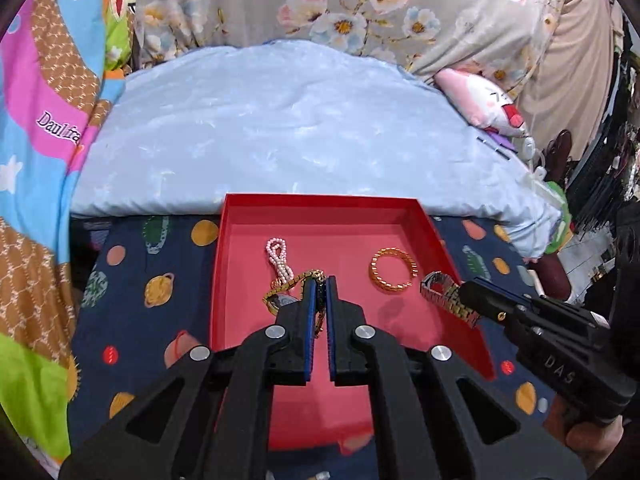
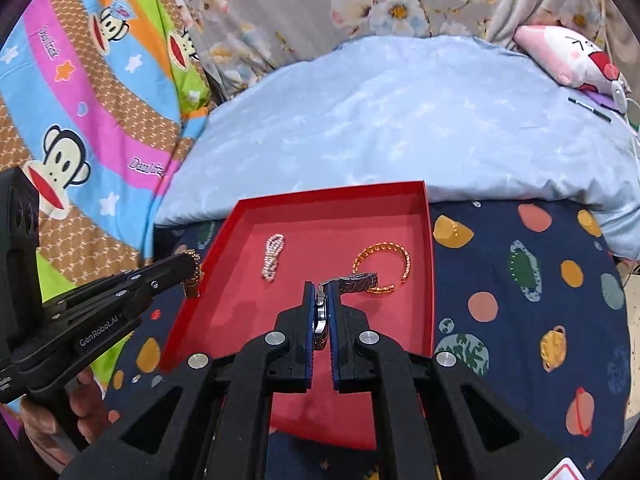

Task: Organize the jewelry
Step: 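Carry the silver watch and gold chain in both tools to the red tray, then open both tools to drop the watch and chain into the tray, then move back to the pile and grasp the black bead bracelet with the left tool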

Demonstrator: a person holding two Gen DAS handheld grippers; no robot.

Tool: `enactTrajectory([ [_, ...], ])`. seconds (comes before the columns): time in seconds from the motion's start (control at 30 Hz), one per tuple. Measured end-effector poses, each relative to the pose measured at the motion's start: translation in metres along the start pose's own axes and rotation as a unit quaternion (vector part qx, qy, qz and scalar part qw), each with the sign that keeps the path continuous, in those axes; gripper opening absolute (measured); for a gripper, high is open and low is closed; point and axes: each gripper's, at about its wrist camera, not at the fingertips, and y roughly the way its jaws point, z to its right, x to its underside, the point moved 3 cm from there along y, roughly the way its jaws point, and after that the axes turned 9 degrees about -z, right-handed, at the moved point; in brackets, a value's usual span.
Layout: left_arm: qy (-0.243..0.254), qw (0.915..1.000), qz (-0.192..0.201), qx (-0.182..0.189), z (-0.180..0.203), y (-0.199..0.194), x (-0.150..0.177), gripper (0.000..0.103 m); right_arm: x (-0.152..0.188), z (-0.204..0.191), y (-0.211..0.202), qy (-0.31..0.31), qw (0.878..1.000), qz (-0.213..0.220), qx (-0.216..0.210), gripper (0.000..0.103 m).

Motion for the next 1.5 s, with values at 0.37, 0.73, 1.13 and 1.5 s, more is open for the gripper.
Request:
enactTrajectory([
  [0.37, -0.045, 0.9986, 0.019, -0.02, -0.018, 0.031, -0.004, 0.066, 0.003, 0.017, 0.02, 0.017, 1.0, 0.012, 0.019, 0.03],
  [0.73, 0.027, 0.9902, 0.043, -0.131, -0.015, -0.046, 0.049, 0.067, 0.053, 0.01, -0.069, 0.001, 0.996, 0.056, 0.068, 0.044],
  [1.13, -0.009, 0.994, -0.016, -0.108, -0.02, -0.076, 0.158, 0.067, 0.176, -0.009, -0.094, 0.011, 0.997, 0.005, 0.078, 0.044],
  [1.5, -0.04, 0.9906, -0.075, -0.107, -0.028, -0.064, 0.236, 0.067, 0.243, -0.017, -0.086, 0.025, 0.995, -0.03, 0.09, 0.044],
])
